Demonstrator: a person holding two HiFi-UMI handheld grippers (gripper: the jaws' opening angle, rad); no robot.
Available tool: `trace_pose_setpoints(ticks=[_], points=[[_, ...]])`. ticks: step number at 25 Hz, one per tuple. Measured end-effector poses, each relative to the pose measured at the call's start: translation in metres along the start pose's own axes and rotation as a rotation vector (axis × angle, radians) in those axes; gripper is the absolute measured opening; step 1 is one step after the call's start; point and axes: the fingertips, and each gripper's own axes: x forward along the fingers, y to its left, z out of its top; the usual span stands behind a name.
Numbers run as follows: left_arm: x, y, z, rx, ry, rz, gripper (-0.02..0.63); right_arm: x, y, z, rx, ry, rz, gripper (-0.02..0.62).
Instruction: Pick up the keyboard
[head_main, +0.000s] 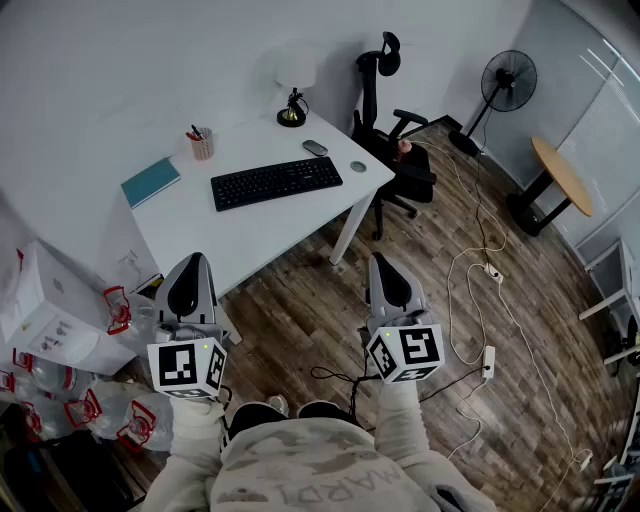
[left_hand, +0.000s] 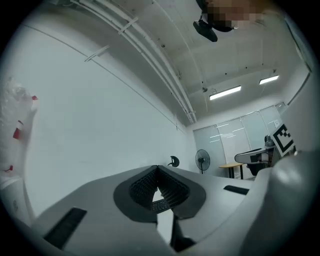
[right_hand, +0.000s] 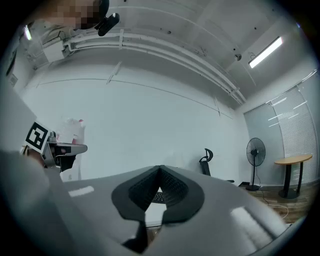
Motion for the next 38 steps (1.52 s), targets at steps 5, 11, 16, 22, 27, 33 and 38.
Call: trace_pose_setpoints(ticks=[5,11,16,22,27,33,38], points=[[0.007,0.004,0.0,-0.004,0.001,-0.003,0.006,0.007,0.002,0.0,-0.009,0.003,0.001,0.009],[0.018,0.014,-0.005,0.004,0.003,-0.019,0.006,0.019,0.006,-0.006,-0.008,0.003,-0.015,0.009],[0.025,0.022,-0.007,0.005,0.003,-0.031,0.006,0.025,0.008,-0.006,-0.005,-0.005,-0.029,0.009],[0.033,0.028,-0.012,-0.002,0.007,-0.025,0.006,0.032,0.003,-0.007,-0.008,-0.018,-0.06,0.009],[0.051,0.034,-0.016,-0.006,0.01,-0.025,0.006,0.051,-0.006,-0.011,-0.004,-0.019,-0.062,0.009],[0.088,0.036,-0.023,-0.011,0.006,-0.009,0.006,0.087,-0.025,-0.013,0.004,-0.032,-0.034,0.009],[0.128,0.035,-0.027,-0.014,0.004,0.008,0.006,0.127,-0.049,-0.018,-0.004,-0.027,-0.014,0.009]])
